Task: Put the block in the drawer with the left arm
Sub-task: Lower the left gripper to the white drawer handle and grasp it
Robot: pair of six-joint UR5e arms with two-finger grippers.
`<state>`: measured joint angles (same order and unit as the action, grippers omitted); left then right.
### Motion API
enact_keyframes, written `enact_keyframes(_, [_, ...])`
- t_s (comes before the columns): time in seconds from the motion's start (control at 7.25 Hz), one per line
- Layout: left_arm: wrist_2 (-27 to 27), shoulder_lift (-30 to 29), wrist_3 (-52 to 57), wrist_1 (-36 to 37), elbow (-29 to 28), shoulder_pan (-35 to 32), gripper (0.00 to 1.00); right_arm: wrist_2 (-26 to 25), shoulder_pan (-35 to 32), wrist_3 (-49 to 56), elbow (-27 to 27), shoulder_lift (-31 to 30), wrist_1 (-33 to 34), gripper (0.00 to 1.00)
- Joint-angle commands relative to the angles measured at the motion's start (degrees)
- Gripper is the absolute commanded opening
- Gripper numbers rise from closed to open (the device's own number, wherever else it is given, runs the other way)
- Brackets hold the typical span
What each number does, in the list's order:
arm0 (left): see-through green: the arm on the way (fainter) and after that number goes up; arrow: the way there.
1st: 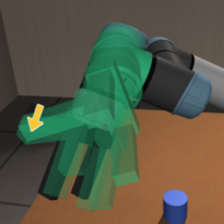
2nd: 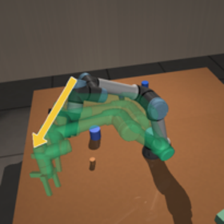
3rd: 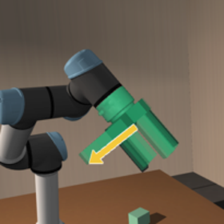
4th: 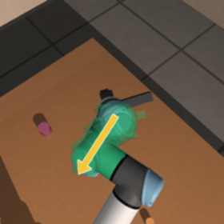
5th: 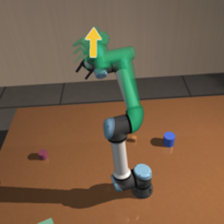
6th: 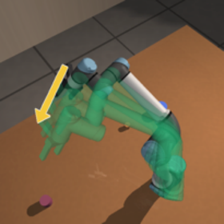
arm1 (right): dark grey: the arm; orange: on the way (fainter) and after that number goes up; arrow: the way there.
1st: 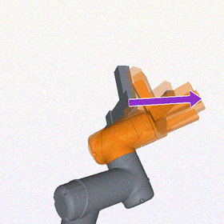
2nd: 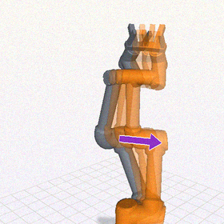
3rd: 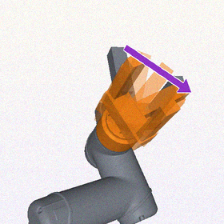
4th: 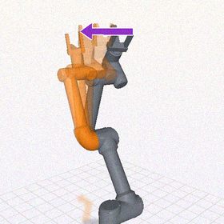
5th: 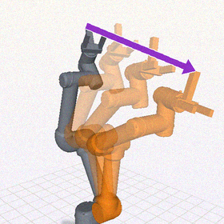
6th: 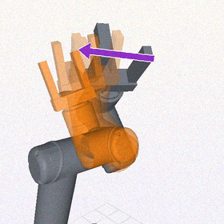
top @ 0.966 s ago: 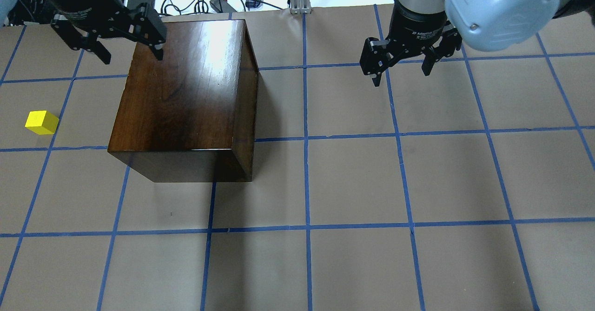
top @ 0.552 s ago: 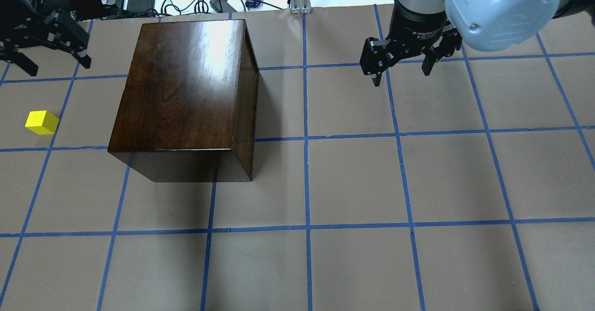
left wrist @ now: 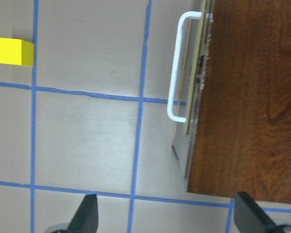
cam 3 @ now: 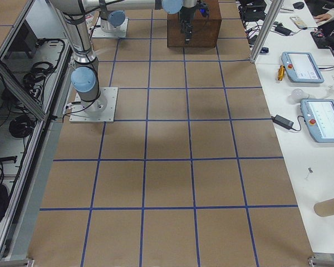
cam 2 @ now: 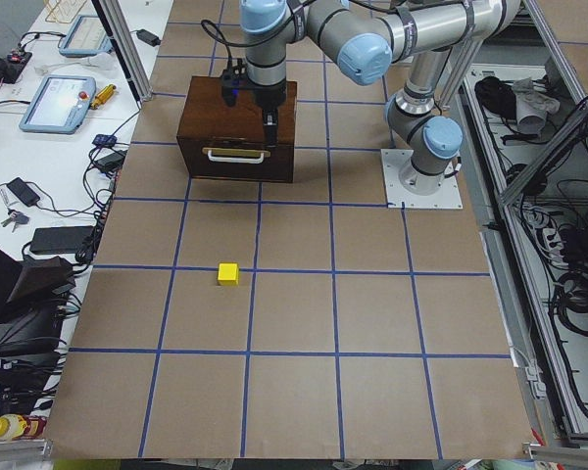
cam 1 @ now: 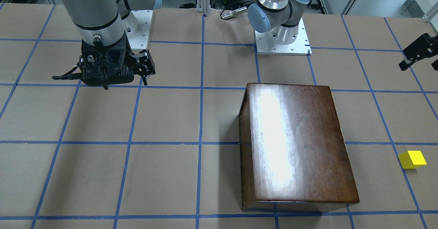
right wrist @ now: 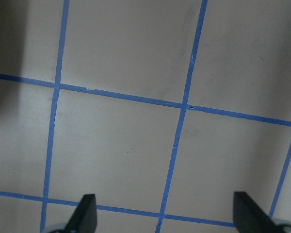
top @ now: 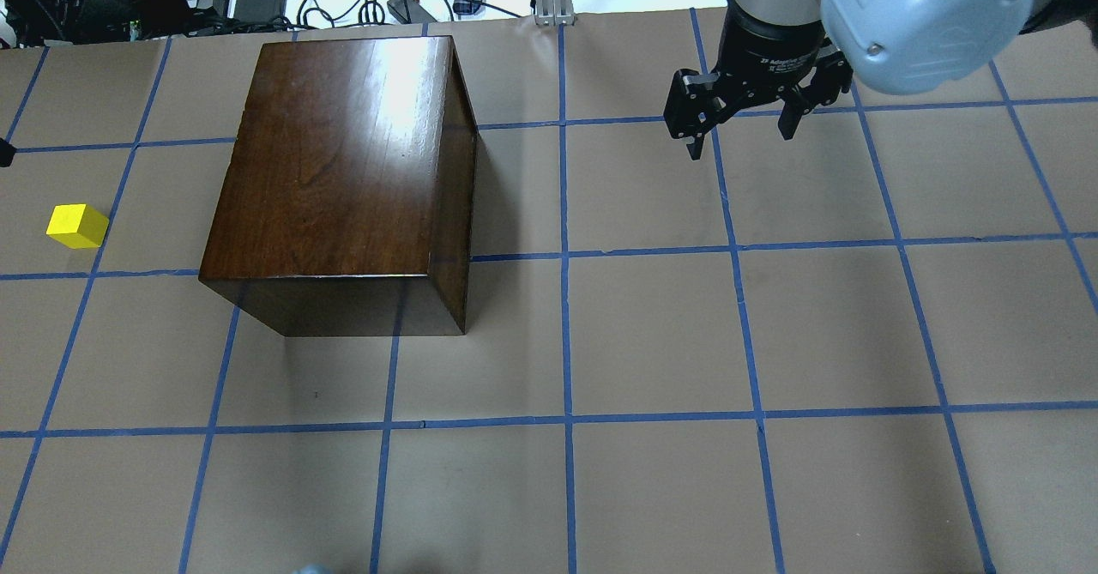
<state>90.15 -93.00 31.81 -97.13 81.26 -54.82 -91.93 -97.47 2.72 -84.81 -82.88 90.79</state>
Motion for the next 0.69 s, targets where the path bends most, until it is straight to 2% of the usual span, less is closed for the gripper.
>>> enact_keyframes(0.0, [0.03, -0.51, 1.94, 0.01, -0.14, 2.44, 1.0, 0.0, 0.0, -0.08, 0.0, 0.0, 0.0, 1.0])
enact_keyframes(0.28, [-2.94, -3.04, 2.37, 0.62, 0.04, 2.88, 1.0, 0.0, 0.0, -0.08, 0.0, 0.0, 0.0, 1.0])
enact_keyframes(0.55, [-4.62, -10.58, 3.69, 4.73, -0.75, 2.88, 1.0, 0.0, 0.0, -0.08, 0.0, 0.0, 0.0, 1.0])
